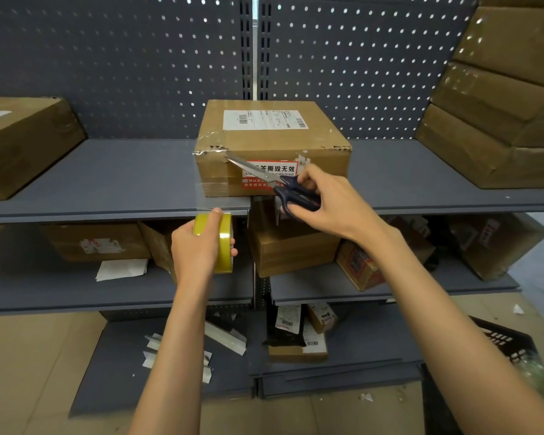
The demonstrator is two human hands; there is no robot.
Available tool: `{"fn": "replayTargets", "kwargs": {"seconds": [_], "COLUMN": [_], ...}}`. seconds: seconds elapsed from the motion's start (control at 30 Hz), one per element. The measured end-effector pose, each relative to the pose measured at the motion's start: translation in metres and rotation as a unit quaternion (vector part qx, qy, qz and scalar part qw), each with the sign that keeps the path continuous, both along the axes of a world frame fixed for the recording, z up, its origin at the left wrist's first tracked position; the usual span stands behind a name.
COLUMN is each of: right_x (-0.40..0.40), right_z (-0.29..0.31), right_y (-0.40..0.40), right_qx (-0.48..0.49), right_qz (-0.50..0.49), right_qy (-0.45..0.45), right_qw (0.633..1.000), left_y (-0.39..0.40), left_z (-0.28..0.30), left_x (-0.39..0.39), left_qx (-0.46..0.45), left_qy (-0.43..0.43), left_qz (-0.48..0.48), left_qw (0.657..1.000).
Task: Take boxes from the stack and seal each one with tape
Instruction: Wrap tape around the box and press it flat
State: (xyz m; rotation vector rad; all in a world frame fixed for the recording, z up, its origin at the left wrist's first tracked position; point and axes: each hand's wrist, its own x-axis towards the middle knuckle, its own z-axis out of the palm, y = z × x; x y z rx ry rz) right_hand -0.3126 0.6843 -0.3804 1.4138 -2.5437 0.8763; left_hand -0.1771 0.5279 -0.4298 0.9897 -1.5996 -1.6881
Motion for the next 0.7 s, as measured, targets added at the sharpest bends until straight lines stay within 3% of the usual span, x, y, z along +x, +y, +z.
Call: {"fn": "replayTargets", "kwargs": {"seconds": [0.53,0.7], "right_x": [0.005,0.003], "right_z": [0.0,0.001], "right_y": [-0.018,-0.028], "right_qx": [0.049,0.061], "right_qz": [0.023,0.037], "right_qy": [-0.113,-0.107], "right_qw": [0.992,0.992], "left_y": [0.0,0.0], "left_z": [0.0,-0.001], "left_x": [0.0,0.001], "left_qx": [-0.008,-0.013], "left_qy": [-0.011,-0.009], "left_qz": [0.001,-0.005], "left_qw": [1.0,1.0]}}
